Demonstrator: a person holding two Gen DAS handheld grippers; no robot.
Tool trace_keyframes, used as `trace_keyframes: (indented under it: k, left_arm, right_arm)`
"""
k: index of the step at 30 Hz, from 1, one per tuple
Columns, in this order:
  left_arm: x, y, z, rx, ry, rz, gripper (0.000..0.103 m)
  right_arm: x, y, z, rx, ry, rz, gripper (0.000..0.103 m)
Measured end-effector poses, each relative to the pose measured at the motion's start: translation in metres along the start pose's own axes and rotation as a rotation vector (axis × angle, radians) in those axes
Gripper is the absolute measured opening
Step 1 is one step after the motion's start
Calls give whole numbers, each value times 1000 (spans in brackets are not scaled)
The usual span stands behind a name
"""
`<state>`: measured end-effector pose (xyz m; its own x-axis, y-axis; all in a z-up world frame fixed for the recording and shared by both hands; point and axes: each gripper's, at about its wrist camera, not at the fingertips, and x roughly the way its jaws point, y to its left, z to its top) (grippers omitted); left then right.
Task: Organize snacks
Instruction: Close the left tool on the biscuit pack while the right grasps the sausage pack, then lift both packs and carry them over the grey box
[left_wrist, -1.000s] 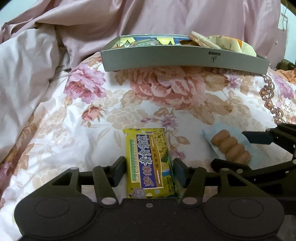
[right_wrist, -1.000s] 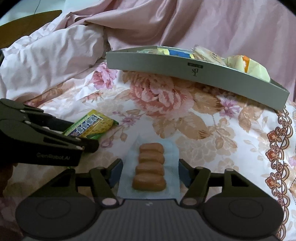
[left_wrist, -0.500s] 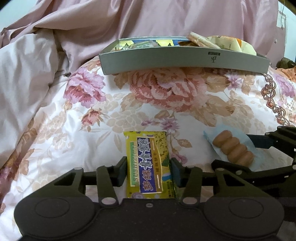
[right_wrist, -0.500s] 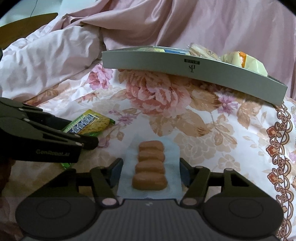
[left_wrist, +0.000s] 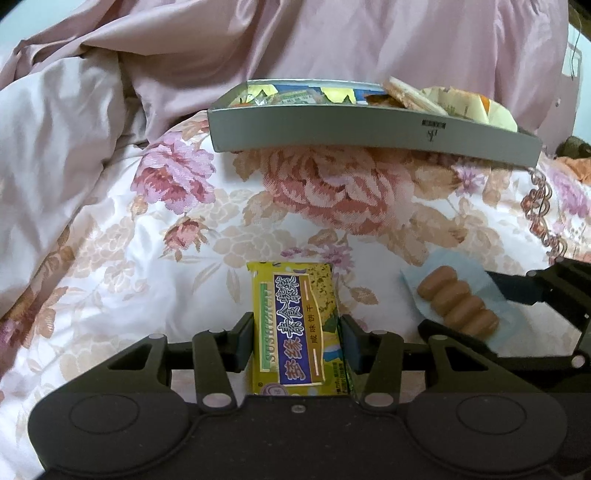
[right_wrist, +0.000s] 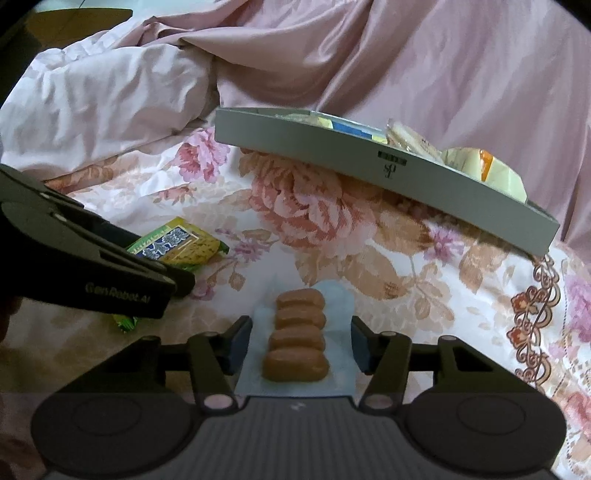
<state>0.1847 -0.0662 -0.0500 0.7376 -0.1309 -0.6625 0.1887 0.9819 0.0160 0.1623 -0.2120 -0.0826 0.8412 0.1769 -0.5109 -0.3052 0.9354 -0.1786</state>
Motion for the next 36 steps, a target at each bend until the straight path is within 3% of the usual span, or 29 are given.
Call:
trace_keyframes:
  k: [23,36]
  left_arm:
    - [-7,2,3,-38,-50,7,50]
    - [-18,12,30,-112,-165,15,50]
  right_arm:
    - [-9,7,2,-93,-91,-40,57]
    - [-12,-1,20,-120,-177,-81,58]
